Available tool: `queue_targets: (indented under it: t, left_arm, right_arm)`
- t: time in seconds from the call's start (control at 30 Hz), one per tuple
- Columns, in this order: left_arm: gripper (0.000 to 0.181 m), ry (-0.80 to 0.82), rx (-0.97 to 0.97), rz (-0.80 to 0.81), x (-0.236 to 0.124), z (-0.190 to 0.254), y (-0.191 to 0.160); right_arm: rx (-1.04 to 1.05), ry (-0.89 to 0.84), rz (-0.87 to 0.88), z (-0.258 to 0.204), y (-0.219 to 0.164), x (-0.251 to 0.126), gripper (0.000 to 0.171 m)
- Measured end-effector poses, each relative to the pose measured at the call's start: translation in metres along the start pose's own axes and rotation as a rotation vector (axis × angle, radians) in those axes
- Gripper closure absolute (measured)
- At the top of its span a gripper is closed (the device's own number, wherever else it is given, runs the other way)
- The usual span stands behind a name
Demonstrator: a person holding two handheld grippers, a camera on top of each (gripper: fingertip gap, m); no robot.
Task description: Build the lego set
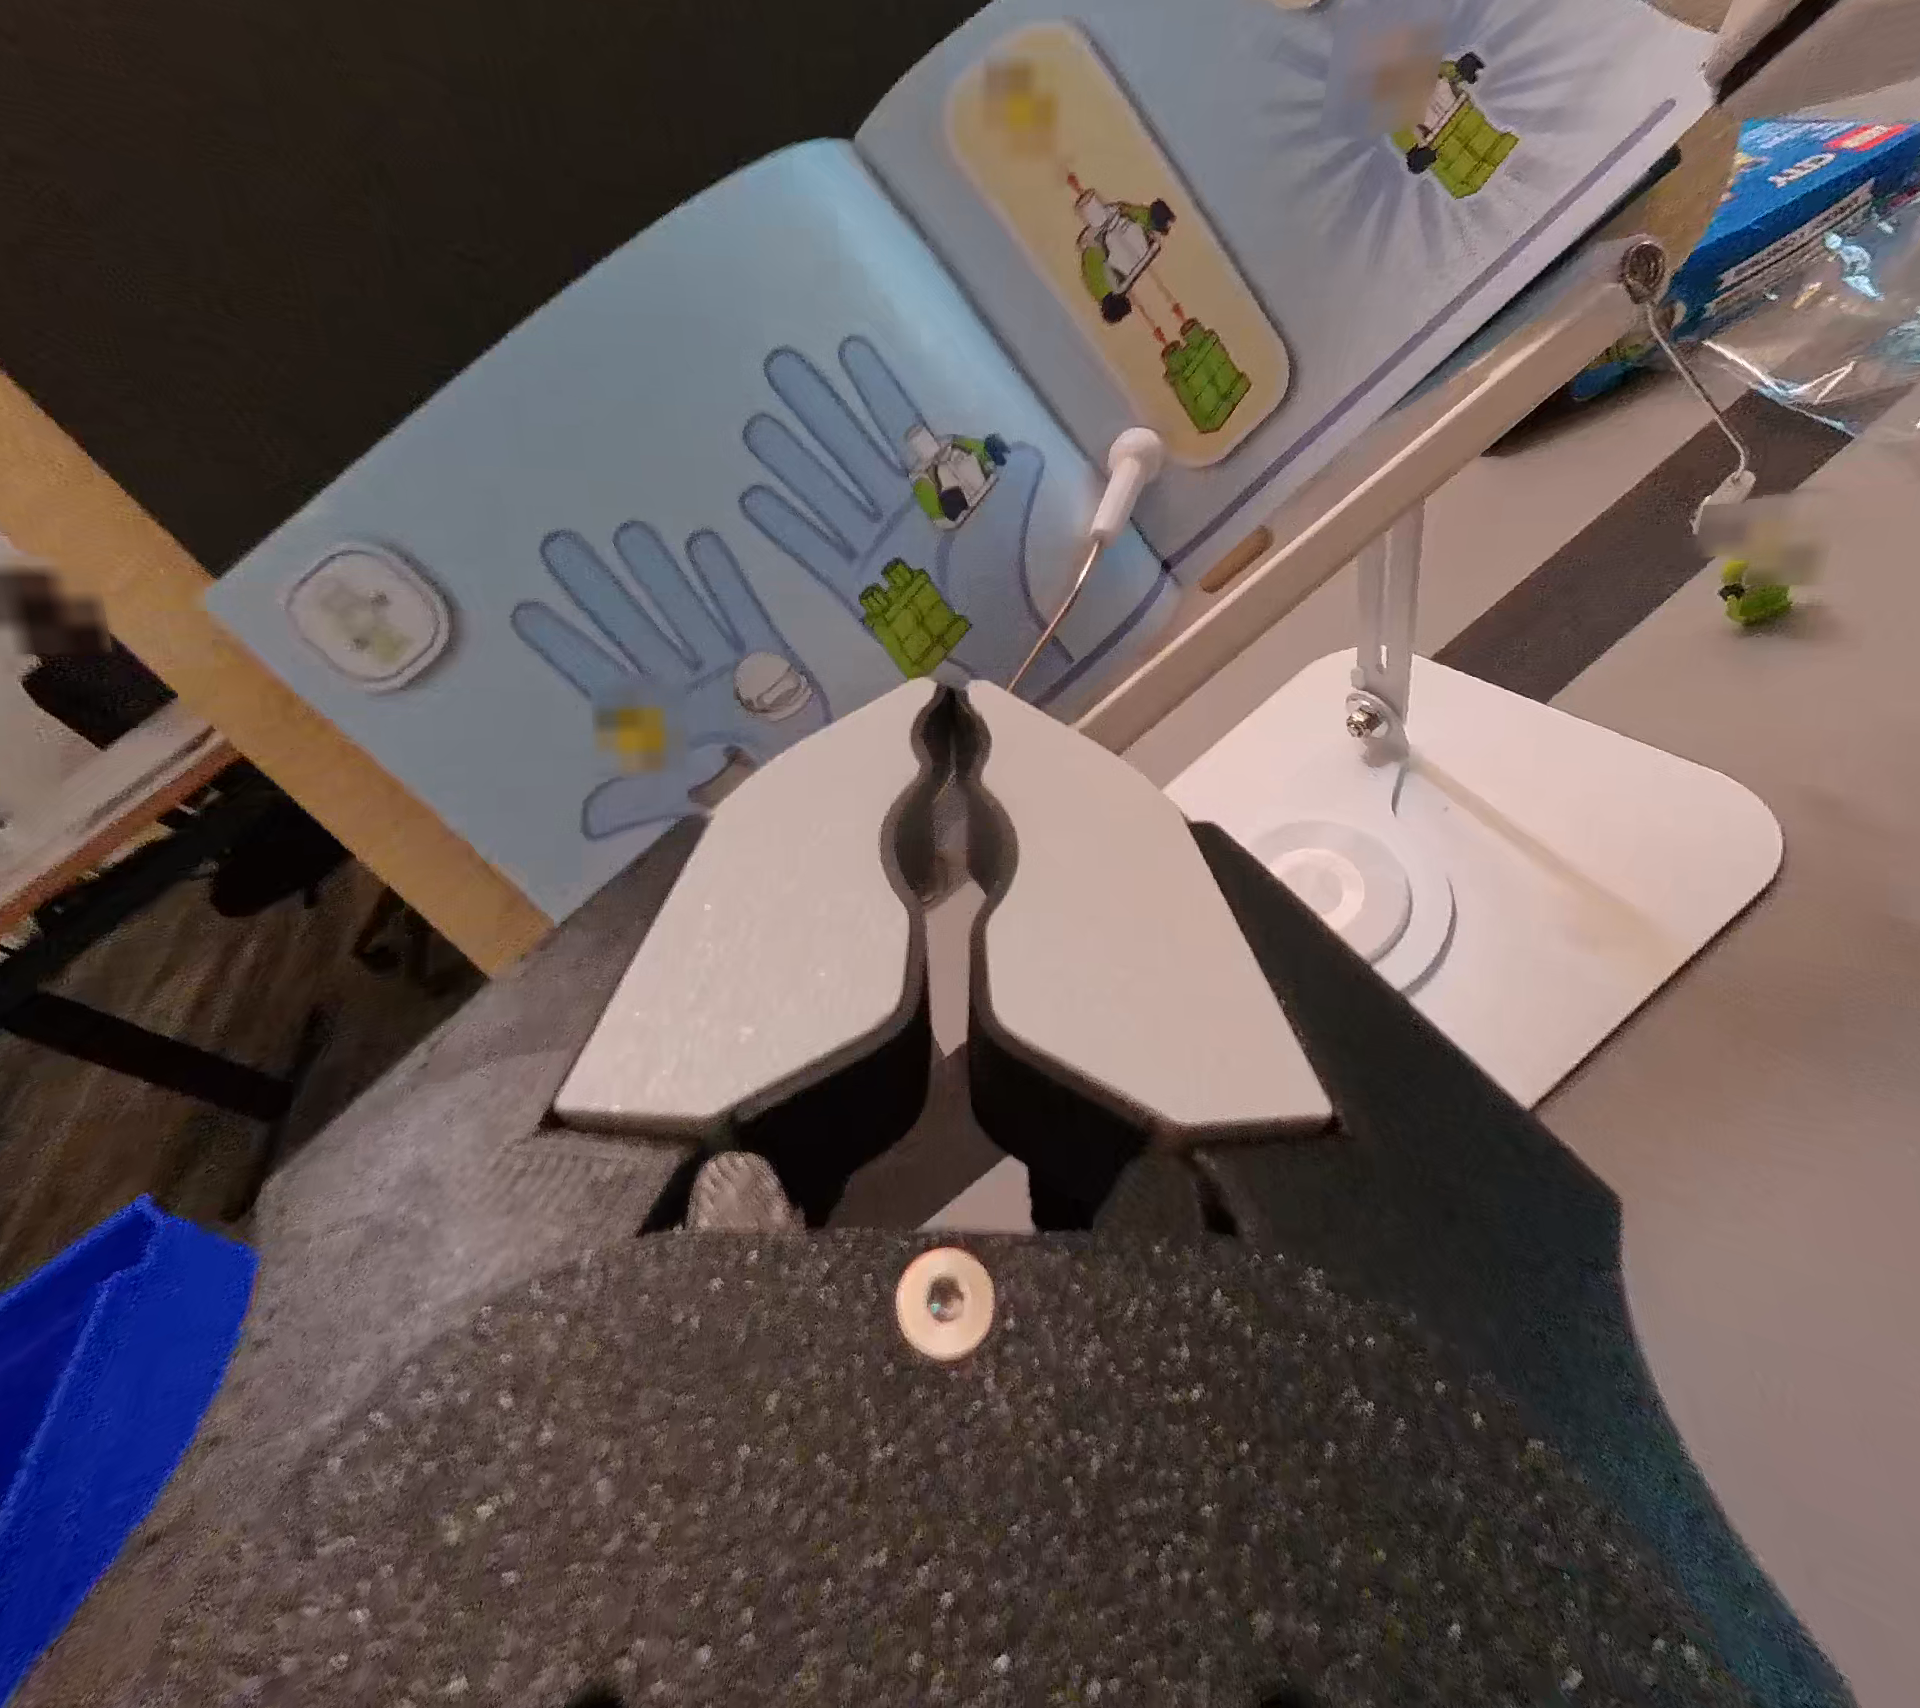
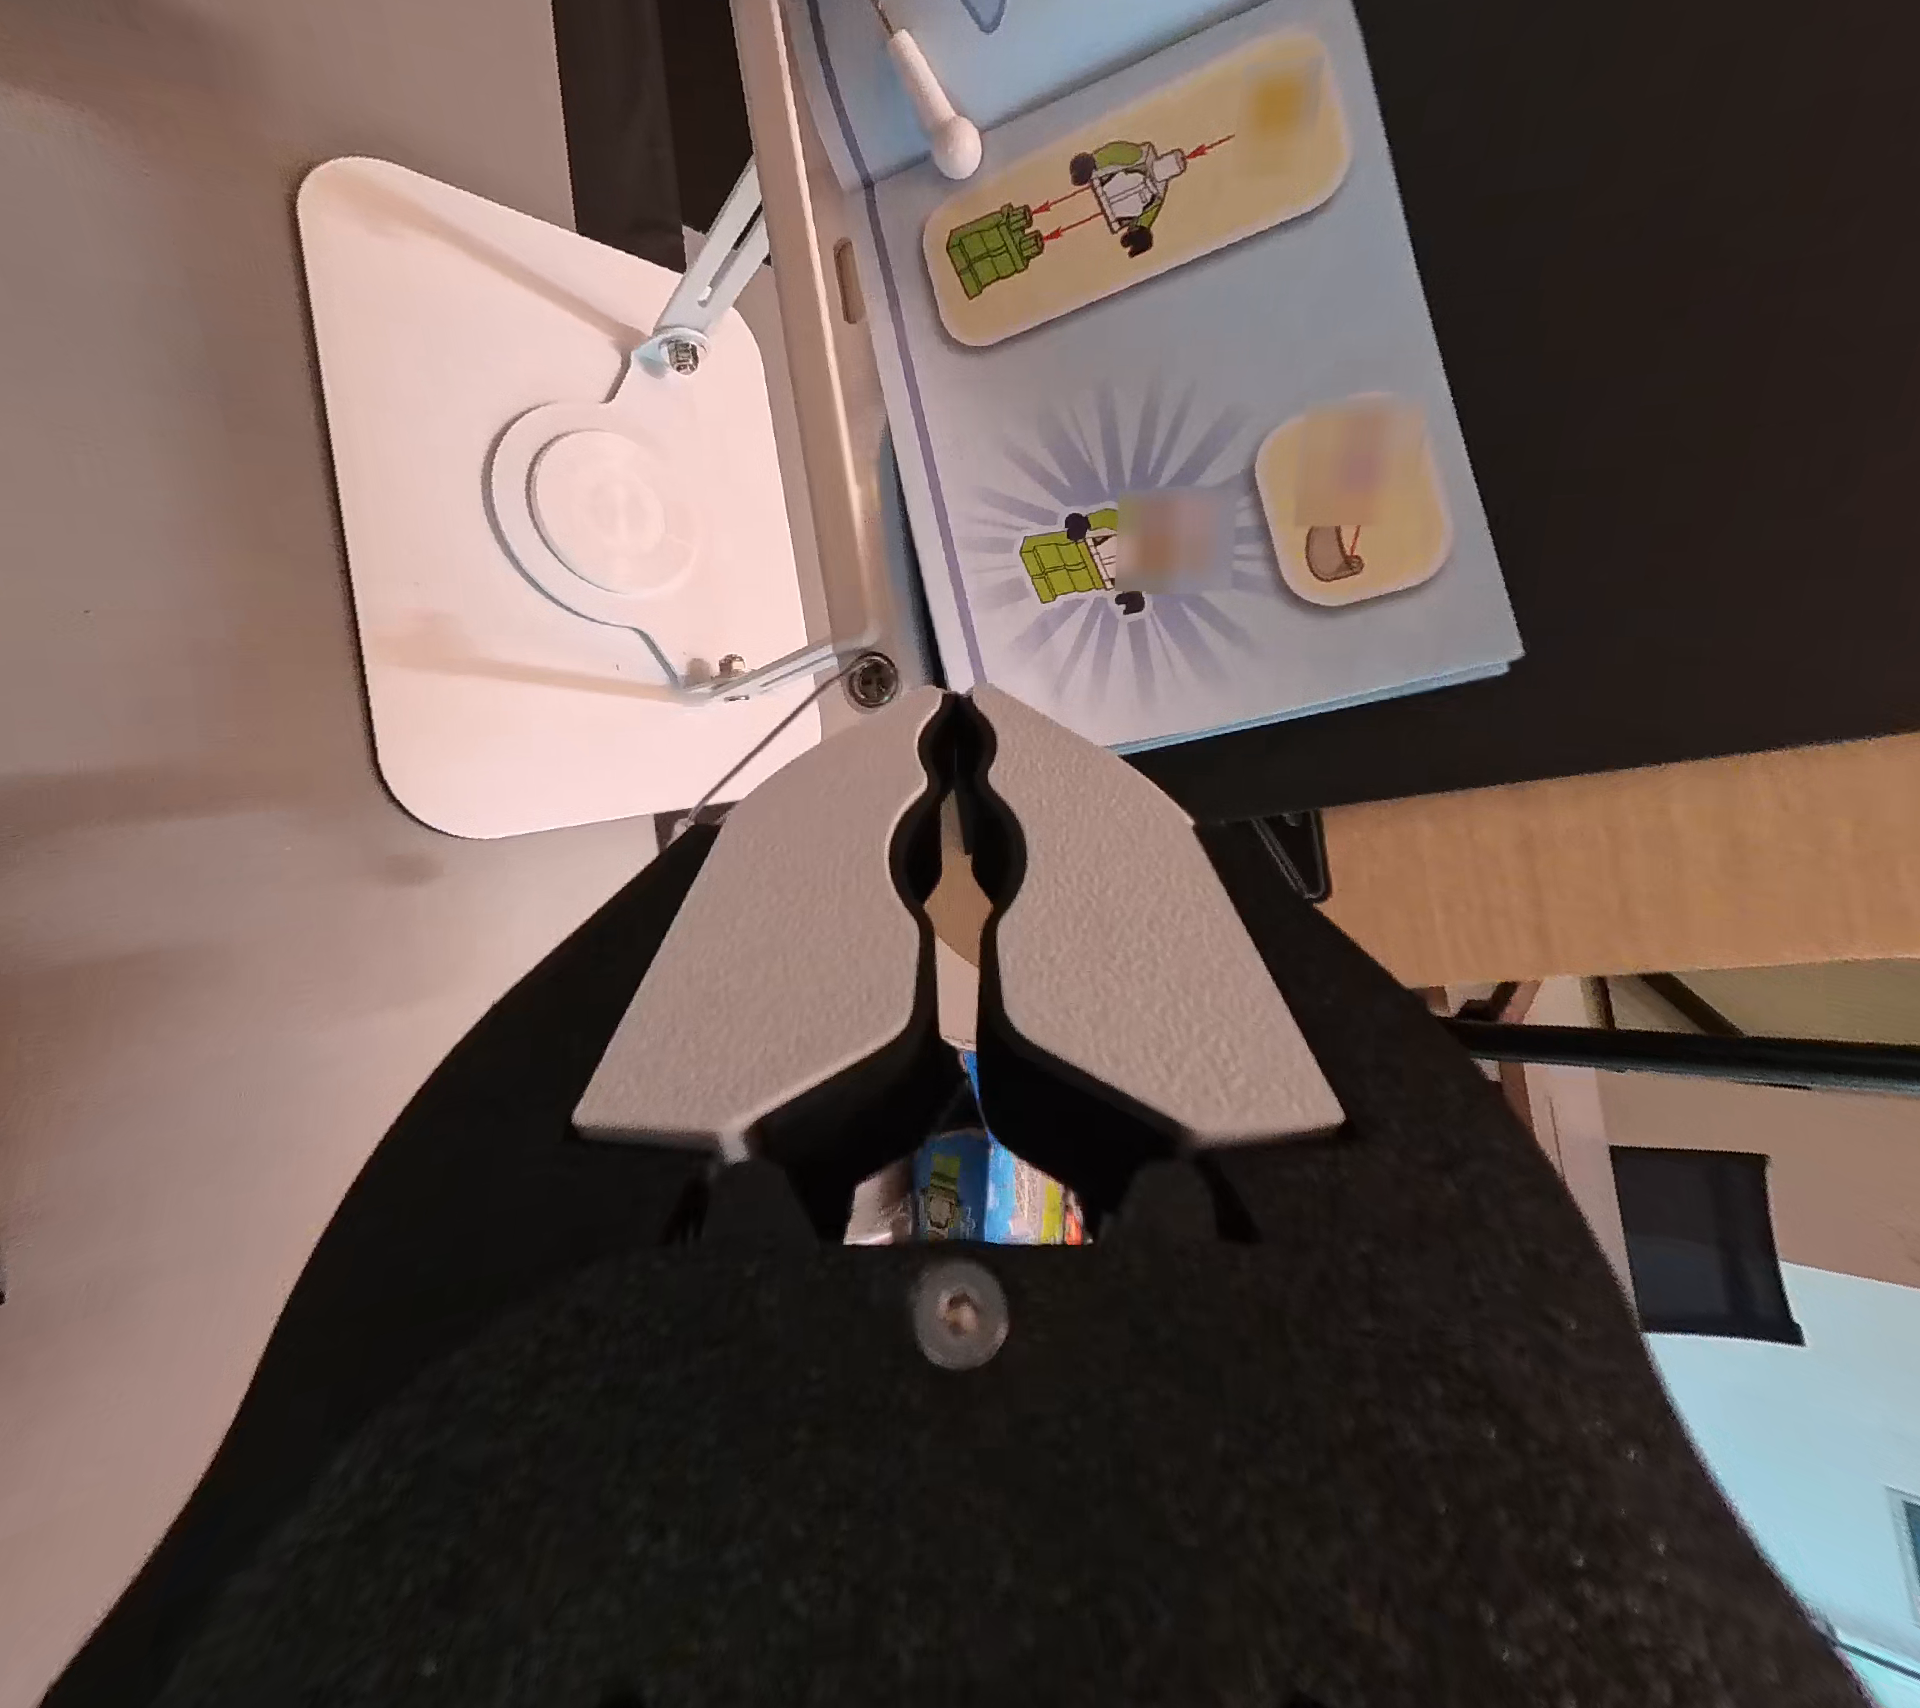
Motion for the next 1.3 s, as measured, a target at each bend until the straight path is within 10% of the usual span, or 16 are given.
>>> queue_targets:
  t: [0.63,1.0,1.3]
  left_arm:
    - [0.180,-0.026,0.425,-0.061,0.020,0.012,0.010]
    - [0.172,0.238,-0.194,0.048,-0.007,-0.057,-0.003]
    - [0.164,0.109,-0.757,0.032,-0.030,-0.056,-0.047]
  right_arm:
    - [0.086,-0.035,-0.043,0.022,0.071,0.052,0.148]
    - [0.123,-0.160,-0.159,0.028,0.064,0.067,0.162]
    - [0.180,-0.158,-0.138,0.027,0.065,0.066,0.161]
Point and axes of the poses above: each gripper's, where its closed fingertips meet, x out along the fingers, y out of its top, z = x × y across the jaws, the point moved 1 cm from there along -x, back along the fingers, and after that the axes turned 4 degrees about -x, right-handed, at the moved point
